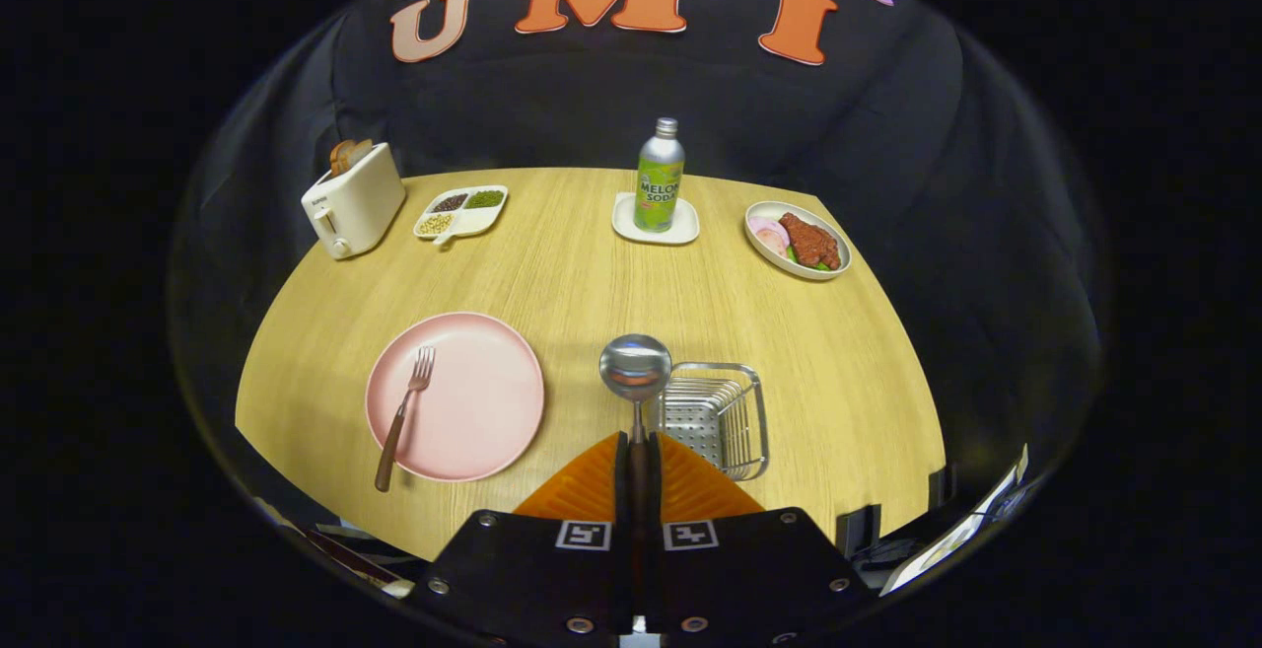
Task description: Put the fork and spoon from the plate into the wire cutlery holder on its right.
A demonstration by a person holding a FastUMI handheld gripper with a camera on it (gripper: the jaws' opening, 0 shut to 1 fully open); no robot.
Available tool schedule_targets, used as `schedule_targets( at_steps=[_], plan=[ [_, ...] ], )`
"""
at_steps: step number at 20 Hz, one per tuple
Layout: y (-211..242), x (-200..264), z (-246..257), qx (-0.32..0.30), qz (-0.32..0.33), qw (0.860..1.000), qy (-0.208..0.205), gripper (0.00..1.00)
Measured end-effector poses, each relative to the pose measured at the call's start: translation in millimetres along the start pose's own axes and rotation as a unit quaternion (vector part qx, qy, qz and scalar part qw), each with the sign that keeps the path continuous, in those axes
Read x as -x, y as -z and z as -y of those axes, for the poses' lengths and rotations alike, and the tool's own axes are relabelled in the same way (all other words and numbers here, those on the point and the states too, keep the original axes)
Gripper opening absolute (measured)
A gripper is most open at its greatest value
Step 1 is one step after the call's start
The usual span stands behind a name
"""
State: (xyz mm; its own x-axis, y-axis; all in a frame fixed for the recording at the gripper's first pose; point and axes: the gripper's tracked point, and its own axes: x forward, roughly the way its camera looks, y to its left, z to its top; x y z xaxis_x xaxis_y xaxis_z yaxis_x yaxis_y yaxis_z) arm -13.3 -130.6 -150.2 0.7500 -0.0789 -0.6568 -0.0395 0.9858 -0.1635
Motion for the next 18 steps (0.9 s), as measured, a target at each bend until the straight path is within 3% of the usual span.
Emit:
schedule_targets(
  at_steps=[7,18],
  plan=[
    [17.9,1.7,31.2,0.024,-0.072,0.997,0.005,0.05],
    [29.2,-23.1,34.7,0.066,-0.191,0.979,-0.016,0.05]
  ],
)
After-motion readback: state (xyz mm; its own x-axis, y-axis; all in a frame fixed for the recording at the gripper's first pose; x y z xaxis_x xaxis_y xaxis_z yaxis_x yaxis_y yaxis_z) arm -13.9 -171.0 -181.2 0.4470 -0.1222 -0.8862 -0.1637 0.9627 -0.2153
